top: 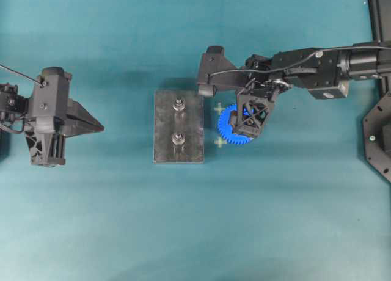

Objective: Fit the large gear onto the shaft.
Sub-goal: 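Lower the right gripper over the blue gear and grip its hub, then lift the blue gear and carry it left over the upper shaft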

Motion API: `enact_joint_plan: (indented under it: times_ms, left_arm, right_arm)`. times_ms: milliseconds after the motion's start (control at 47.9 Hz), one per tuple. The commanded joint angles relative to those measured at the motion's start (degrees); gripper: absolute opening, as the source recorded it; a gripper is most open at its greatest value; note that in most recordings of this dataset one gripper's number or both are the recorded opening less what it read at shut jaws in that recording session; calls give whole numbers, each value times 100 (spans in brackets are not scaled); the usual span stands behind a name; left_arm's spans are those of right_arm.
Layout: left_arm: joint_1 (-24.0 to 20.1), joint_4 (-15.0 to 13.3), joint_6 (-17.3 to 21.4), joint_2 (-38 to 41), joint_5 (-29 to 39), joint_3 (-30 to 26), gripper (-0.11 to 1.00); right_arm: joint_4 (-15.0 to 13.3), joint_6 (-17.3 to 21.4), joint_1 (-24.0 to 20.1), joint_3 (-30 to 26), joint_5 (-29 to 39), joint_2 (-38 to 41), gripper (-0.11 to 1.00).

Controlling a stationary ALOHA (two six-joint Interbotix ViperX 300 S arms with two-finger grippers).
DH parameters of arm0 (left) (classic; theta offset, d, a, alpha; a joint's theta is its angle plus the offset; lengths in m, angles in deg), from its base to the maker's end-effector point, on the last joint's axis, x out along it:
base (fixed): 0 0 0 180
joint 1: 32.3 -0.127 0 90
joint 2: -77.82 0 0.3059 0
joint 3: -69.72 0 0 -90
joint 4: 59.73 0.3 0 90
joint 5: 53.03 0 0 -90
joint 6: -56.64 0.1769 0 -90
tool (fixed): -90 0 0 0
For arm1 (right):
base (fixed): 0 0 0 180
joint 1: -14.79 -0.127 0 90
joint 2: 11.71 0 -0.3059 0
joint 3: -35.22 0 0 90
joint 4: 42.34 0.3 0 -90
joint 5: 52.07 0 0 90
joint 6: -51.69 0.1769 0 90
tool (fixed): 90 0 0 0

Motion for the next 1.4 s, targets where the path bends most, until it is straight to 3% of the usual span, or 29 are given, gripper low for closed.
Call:
enact_joint_plan:
  times_ms: [0, 689, 960, 1106, 1231, 1336, 1377]
  left_arm:
    - [9, 18, 0, -26, -44, -53, 0]
    - [9, 18, -18, -26, -70, -62, 0]
    - [9, 18, -35, -26, -79, -62, 0]
    - [9, 18, -44, -26, -79, -53, 0]
    - [9, 18, -53, -18, -79, -62, 0]
    - [9, 18, -53, -26, -79, -53, 0]
    - [9, 18, -53, -26, -79, -53, 0]
  right_arm:
    - [35, -35, -35, 9, 70, -53, 82]
    - [123, -35, -44, 26, 79, 62, 83]
    - [123, 44, -9, 26, 114, 149, 95]
    - [123, 62, -26, 0, 123, 158, 94]
    - [132, 35, -97, -114, 387, 185, 85]
    - [105, 26, -97, -167, 624, 211, 58]
    - [97, 26, -97, -185, 668, 211, 53]
